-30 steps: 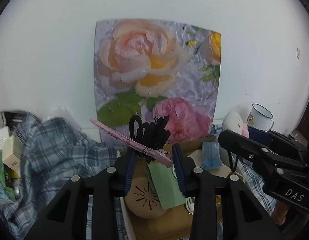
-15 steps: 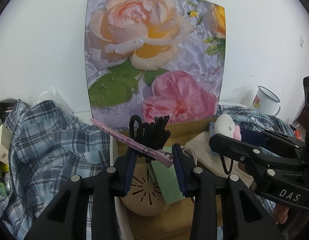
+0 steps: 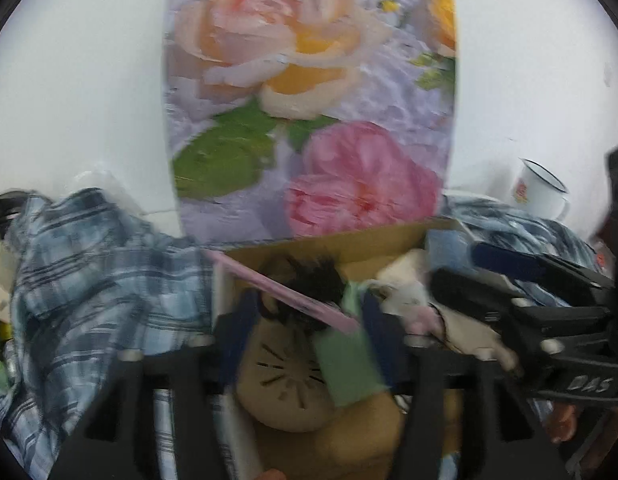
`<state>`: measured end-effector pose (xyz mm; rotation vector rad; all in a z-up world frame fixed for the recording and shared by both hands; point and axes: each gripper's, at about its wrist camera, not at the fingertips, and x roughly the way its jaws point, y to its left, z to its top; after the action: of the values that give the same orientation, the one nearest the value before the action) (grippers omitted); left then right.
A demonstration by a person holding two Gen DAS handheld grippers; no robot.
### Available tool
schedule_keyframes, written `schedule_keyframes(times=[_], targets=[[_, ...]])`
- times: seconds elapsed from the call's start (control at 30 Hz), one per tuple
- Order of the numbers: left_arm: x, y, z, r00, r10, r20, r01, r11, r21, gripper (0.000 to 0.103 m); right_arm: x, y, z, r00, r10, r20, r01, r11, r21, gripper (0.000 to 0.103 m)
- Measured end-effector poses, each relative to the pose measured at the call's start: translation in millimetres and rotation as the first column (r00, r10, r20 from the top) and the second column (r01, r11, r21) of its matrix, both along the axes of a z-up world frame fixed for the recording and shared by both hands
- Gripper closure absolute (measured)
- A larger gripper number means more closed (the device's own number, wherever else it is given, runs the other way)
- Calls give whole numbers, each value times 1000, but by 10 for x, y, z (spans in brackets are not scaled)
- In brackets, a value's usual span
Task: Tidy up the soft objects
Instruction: 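Lower the hair tie and bunny into the box and open both grippers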
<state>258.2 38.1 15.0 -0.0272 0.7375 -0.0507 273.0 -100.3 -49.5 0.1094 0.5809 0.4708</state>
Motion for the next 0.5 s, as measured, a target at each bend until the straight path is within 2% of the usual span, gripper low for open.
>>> schedule_keyframes(times=[0.03,0.1,0.13,0.23,0.33,0.5], targets=[[2,29,7,999,31,12,-32,999,16,3,0,-27,17,1000,-10,3,10,1000,4,28],[-6,93,36,998,49,30,-50,999,18,0,-4,-97,54,1000,-29,6,29,999,23,14],[-5,129,51,999,38,36,-38,999,-10,0,-5,-120,71,999,-36,5,35,999,35,4],[-4,165,87,999,35,33,-33,998,-46,0,-24,-154,120,999,-41,9,40,998,58,2],[-10,119,128,998,34,44,-33,999,-10,0,-50,-131,166,999,-38,22,37,998,43,2],[-47,87,186,997,40,60,-40,999,4,0,-82,-90,229,999,-29,34,28,999,26,1]])
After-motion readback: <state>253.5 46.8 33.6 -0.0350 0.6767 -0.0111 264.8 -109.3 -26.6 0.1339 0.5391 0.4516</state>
